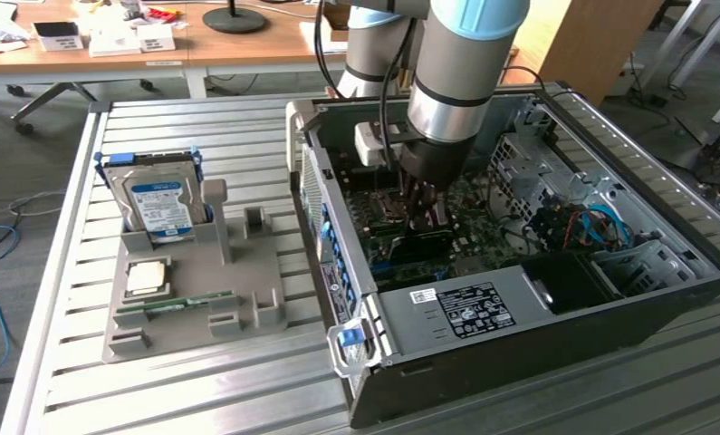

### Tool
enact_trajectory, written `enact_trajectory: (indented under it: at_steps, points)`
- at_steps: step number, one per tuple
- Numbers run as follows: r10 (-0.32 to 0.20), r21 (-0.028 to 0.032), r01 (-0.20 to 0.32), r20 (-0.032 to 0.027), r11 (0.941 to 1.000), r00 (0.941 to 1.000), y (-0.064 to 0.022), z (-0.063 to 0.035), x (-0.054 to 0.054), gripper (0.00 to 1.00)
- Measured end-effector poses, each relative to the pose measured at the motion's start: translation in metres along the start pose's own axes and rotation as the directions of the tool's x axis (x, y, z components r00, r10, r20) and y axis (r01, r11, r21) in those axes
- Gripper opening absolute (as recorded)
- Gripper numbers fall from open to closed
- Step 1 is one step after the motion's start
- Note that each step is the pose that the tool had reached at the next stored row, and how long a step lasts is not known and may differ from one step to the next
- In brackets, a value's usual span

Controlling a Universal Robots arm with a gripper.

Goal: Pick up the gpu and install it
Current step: 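Press down on the gpu until it lock into place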

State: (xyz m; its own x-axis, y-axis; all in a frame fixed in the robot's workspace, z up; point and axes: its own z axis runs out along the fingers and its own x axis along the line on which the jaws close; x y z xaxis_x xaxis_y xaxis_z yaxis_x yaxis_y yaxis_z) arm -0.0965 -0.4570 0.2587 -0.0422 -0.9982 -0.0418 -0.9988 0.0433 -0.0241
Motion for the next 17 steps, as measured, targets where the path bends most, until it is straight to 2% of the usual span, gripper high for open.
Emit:
enact_trajectory:
  at_steps: [5,8,10,17]
  points:
    - [0.000,0.0002,0.000,0.0005,1.0000,1.0000,0.0000,-0.0002,0.000,0.11]
    - [0.000,0.0018,0.000,0.0035,1.0000,1.0000,-0.0002,-0.0033,0.000,0.11]
    - [0.000,0.0003,0.000,0.0006,1.0000,1.0000,-0.0002,-0.0095,0.000,0.11]
    - [0.000,0.0002,0.000,0.0004,1.0000,1.0000,-0.0008,-0.0326,-0.001,0.11]
